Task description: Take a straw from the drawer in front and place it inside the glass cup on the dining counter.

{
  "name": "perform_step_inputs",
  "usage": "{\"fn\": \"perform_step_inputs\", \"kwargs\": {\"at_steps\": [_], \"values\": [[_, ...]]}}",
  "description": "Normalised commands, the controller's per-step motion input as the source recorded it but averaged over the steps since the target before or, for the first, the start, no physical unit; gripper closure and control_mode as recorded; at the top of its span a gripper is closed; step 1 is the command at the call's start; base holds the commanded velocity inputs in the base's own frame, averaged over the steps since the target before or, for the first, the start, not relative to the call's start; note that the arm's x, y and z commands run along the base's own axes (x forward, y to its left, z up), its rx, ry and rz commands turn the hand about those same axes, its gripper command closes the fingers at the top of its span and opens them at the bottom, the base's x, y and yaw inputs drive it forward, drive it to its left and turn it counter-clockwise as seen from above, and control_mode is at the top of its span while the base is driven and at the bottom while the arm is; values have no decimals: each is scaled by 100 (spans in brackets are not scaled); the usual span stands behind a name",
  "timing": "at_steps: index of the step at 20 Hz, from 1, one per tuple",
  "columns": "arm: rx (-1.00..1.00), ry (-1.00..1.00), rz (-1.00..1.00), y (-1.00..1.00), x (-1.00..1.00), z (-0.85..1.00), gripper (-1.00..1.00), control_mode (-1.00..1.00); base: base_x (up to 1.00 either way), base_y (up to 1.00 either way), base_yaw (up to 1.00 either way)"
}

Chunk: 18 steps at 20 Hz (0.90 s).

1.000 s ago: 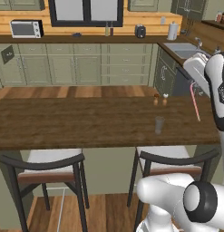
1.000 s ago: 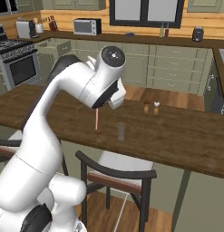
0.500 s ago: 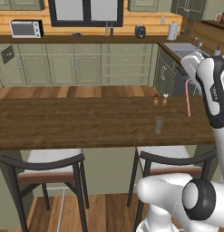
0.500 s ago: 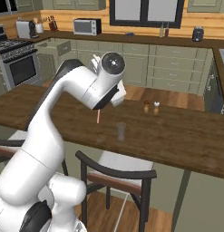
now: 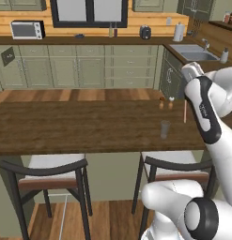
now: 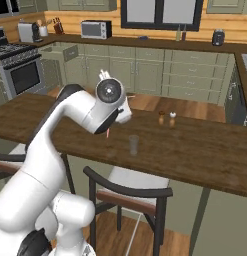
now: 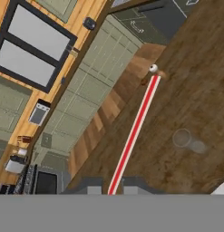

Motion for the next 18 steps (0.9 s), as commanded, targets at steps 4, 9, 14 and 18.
{"fn": "perform_step_inputs", "kwargs": {"at_steps": [4, 9, 14, 18], "values": [[-2, -1, -6, 0, 52, 0, 100, -100, 0, 0, 0], [-14, -3, -4, -5, 32, -6, 100, -100, 0, 0, 0], [-14, -12, -4, -3, 2, -23, 100, -100, 0, 0, 0], [0, -16, -5, -2, 0, -22, 100, -100, 0, 0, 0]]}}
